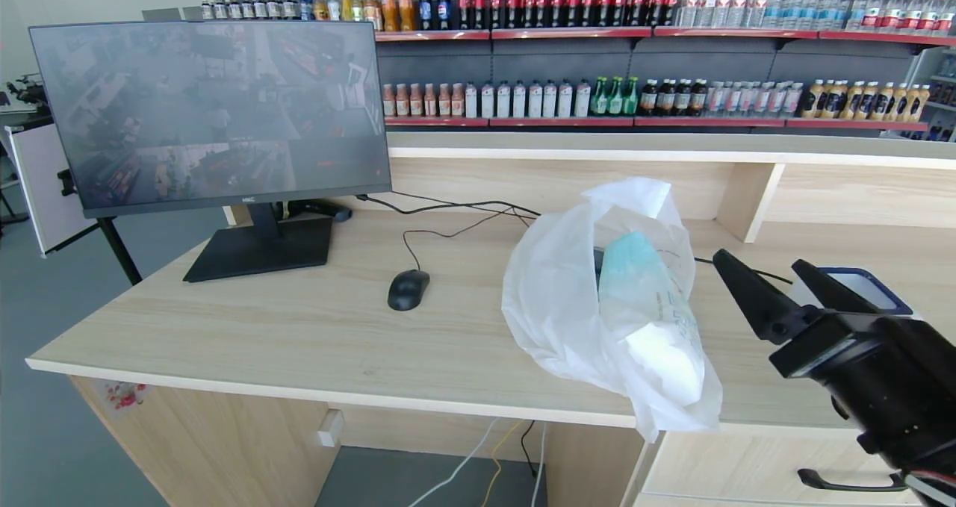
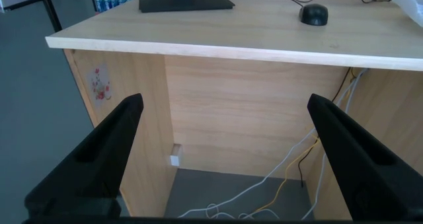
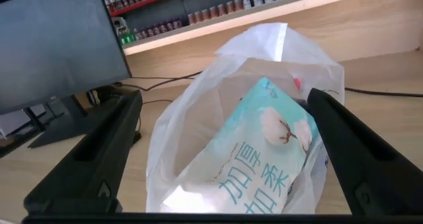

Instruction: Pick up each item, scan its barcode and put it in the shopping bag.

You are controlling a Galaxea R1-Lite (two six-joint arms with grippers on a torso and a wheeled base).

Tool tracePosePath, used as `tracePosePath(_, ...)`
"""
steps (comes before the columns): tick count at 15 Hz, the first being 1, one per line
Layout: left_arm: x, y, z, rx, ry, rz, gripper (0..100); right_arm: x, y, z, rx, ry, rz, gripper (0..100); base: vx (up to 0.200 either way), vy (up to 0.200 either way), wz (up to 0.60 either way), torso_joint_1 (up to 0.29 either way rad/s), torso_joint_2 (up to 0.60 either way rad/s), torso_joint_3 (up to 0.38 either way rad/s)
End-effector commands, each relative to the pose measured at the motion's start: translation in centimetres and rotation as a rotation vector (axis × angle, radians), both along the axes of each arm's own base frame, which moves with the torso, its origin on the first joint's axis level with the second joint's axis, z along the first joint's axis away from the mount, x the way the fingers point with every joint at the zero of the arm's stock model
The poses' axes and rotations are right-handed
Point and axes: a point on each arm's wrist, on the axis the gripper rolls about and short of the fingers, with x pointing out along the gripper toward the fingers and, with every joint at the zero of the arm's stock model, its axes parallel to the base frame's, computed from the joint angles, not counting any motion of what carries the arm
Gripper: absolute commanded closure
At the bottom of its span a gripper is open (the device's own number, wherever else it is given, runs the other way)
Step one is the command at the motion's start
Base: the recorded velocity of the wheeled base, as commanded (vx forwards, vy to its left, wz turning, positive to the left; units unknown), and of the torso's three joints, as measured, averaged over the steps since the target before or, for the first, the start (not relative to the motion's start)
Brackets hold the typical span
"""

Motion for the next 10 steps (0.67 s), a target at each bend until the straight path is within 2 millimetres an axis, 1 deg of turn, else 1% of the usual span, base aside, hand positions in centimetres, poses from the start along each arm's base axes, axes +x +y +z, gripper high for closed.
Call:
tracePosePath(1, 0.0, 0.0, 0.0, 0.0, -0.001, 0.0, 0, -4.8, -3.3, 0.4, -0.011, -0.096, 0.026, 0, 0.0, 0.0, 0.0, 0.0, 0.0, 0.0)
tracePosePath(2, 0.0, 0.0, 0.0, 0.0, -0.001, 0.0, 0, -5.7, -4.0, 0.9, 0.005, -0.13, 0.03, 0, 0.0, 0.0, 0.0, 0.0, 0.0, 0.0)
tracePosePath(3, 0.0, 0.0, 0.0, 0.0, -0.001, 0.0, 0, -6.9, -4.9, 1.0, 0.0, -0.13, 0.033, 0, 0.0, 0.0, 0.0, 0.0, 0.0, 0.0)
tracePosePath(4, 0.0, 0.0, 0.0, 0.0, -0.001, 0.0, 0, -8.0, -5.5, 0.6, -0.034, -0.11, 0.061, 0, 0.0, 0.0, 0.0, 0.0, 0.0, 0.0)
tracePosePath(5, 0.0, 0.0, 0.0, 0.0, -0.001, 0.0, 0, -9.5, -6.6, -0.3, -0.087, -0.075, 0.098, 0, 0.0, 0.0, 0.0, 0.0, 0.0, 0.0)
tracePosePath(6, 0.0, 0.0, 0.0, 0.0, -0.001, 0.0, 0, -11.1, -7.8, -1.8, -0.15, -0.01, 0.137, 0, 0.0, 0.0, 0.0, 0.0, 0.0, 0.0)
tracePosePath(8, 0.0, 0.0, 0.0, 0.0, -0.001, 0.0, 0, -13.9, -9.6, -4.1, -0.287, 0.045, 0.305, 0, 0.0, 0.0, 0.0, 0.0, 0.0, 0.0)
tracePosePath(10, 0.0, 0.0, 0.0, 0.0, -0.001, 0.0, 0, -15.9, -11.1, -5.7, -0.358, 0.106, 0.405, 0, 0.0, 0.0, 0.0, 0.0, 0.0, 0.0)
